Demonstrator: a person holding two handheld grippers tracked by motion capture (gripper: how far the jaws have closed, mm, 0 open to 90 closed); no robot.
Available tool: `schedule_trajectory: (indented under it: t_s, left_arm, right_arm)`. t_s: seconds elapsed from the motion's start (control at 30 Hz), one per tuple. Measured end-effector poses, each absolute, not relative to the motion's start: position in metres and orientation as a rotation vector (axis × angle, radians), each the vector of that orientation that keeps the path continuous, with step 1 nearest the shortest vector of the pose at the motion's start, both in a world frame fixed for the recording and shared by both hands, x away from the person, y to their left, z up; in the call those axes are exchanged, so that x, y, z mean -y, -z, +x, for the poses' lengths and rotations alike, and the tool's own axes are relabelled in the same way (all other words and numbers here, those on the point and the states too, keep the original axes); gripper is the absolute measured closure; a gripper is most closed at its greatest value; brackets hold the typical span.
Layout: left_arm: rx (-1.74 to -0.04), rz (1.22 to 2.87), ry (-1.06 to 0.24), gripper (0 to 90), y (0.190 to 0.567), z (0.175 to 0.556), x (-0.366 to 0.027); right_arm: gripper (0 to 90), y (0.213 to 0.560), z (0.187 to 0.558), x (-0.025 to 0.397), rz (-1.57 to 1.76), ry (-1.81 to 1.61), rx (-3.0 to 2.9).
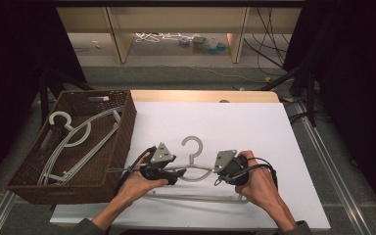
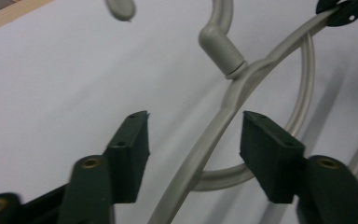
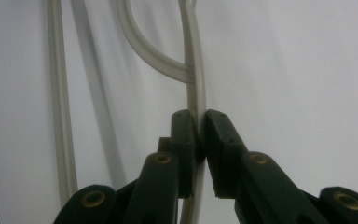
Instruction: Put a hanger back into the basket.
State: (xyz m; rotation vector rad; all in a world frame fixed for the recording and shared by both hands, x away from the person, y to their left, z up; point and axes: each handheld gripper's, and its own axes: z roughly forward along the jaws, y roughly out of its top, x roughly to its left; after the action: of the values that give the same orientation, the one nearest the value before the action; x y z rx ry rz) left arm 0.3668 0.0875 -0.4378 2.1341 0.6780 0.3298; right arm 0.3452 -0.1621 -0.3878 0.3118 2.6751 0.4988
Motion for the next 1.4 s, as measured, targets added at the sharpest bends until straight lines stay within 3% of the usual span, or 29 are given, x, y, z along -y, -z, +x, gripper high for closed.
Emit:
schedule_trajectory:
  t_s: [0.27, 0.7, 0.83, 0.93, 1.13, 1.4]
  left_arm:
    - [-0.535, 2.211, -0.311, 66.7, 0.439, 0.371, -0.074]
    - [-0.301, 2.282, -0.418, 80.2, 0.425, 0.354, -0.068]
    - [-0.304, 2.275, -0.433, 82.0, 0.416, 0.351, -0.068]
    - [-0.337, 2.258, -0.442, 82.1, 0.411, 0.352, -0.073]
    - [-0.435, 2.222, -0.427, 82.1, 0.407, 0.359, -0.092]
    - [-0.584, 2.147, -0.384, 82.1, 0.397, 0.363, -0.121]
  right_arm:
    - [82.2, 0.386, 0.344, 0.161, 0.29, -0.499, -2.679]
    - [80.1, 0.381, 0.349, 0.172, 0.318, -0.543, -2.625]
    - [77.6, 0.378, 0.35, 0.177, 0.37, -0.595, -2.602]
    - [70.6, 0.371, 0.349, 0.18, 0.471, -0.725, -2.544]
    - [43.3, 0.364, 0.348, 0.185, 0.624, -0.887, -2.391]
    - [29.5, 0.364, 0.344, 0.202, 0.829, -1.149, -2.221]
